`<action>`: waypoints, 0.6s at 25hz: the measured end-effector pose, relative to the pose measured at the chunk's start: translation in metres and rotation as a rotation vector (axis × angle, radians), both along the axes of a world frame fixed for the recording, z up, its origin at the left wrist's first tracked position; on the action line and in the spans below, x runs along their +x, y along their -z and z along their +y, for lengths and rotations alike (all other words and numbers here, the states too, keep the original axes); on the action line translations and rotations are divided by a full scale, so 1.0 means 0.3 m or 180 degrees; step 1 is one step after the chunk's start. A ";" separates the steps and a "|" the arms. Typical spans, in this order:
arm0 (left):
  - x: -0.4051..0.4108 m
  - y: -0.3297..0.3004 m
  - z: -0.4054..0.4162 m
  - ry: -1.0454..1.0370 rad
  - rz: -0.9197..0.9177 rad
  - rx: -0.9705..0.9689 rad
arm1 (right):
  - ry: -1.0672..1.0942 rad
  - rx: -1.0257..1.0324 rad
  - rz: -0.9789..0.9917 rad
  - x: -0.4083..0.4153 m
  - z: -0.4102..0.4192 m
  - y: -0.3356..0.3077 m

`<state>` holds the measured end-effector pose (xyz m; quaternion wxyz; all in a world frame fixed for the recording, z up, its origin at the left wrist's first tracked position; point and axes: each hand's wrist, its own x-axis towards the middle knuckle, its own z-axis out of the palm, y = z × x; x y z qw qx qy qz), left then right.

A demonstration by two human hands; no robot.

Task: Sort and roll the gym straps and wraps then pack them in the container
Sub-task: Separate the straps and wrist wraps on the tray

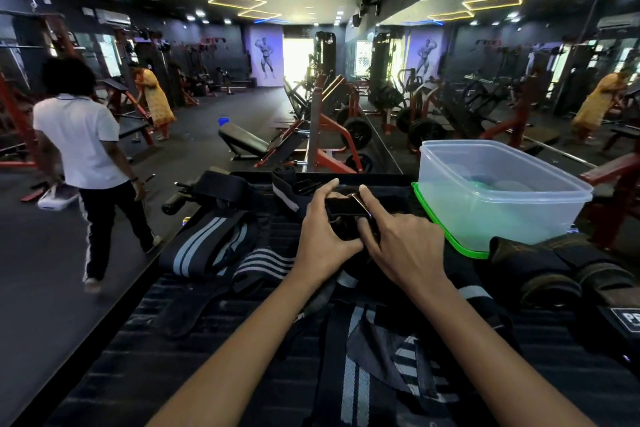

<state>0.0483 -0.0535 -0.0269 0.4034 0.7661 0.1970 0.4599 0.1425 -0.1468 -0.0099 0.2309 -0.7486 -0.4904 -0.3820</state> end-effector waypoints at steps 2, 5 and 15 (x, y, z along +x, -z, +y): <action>0.001 0.001 0.006 0.0066 -0.0002 -0.0119 | 0.0003 0.0147 -0.0407 0.014 0.003 0.002; -0.007 0.000 0.006 0.0073 0.0037 -0.0148 | -0.0022 0.0347 -0.0781 0.010 0.000 0.004; -0.019 0.000 0.024 0.0577 0.0514 -0.0225 | -0.0693 0.0505 -0.1055 -0.003 0.006 0.027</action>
